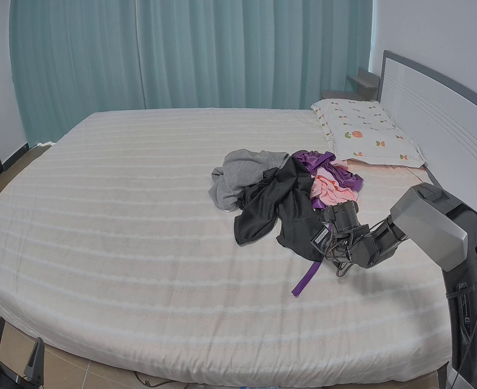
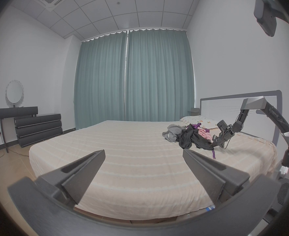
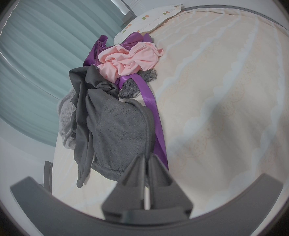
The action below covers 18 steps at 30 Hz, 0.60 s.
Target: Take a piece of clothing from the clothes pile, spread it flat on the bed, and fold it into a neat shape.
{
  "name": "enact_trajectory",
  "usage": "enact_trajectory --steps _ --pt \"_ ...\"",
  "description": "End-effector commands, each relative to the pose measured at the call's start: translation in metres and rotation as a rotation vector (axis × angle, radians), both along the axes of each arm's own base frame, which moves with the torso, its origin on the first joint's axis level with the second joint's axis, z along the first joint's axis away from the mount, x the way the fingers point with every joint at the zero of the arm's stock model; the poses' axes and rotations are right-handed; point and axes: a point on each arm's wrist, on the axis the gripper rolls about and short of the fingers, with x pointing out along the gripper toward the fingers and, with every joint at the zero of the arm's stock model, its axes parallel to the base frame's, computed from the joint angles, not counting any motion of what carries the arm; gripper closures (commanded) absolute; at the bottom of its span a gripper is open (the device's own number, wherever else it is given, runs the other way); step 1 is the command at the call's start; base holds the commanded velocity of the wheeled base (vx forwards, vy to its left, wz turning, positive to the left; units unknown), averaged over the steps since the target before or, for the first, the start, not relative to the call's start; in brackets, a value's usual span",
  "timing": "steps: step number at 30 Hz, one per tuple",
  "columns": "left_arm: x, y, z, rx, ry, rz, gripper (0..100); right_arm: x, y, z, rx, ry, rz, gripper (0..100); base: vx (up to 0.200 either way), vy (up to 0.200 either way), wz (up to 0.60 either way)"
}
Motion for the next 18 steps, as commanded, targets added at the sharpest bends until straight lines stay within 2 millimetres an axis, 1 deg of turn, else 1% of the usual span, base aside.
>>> enact_trajectory --steps 1,4,6,13,14,15,18 --pt "0.000 0.000 -0.005 -0.002 0.006 0.000 0 0.000 0.000 0.000 -0.001 0.001 -0.001 100 0.000 0.000 0.00" --pt "0.000 0.000 -0.005 -0.002 0.006 0.000 0 -0.001 -0.002 0.002 -0.002 0.005 -0.002 100 0.000 0.000 0.00" --pt "0.000 0.000 -0.005 -0.002 0.006 0.000 0 -0.004 -0.004 0.007 -0.004 0.009 -0.005 100 0.000 0.000 0.00" --pt "0.000 0.000 -0.005 -0.002 0.007 0.001 0 -0.030 -0.017 0.033 0.042 0.044 0.036 100 0.000 0.000 0.00" --pt "0.000 0.000 -0.005 -0.002 0.007 0.001 0 -0.030 -0.017 0.033 0.042 0.044 0.036 100 0.000 0.000 0.00" --pt "0.000 0.000 -0.005 -0.002 0.007 0.001 0 -0.042 -0.023 0.042 0.067 0.056 0.053 100 0.000 0.000 0.00" --pt "0.000 0.000 -0.005 -0.002 0.007 0.000 0 -0.060 -0.030 0.054 0.098 0.073 0.081 100 0.000 0.000 0.00"
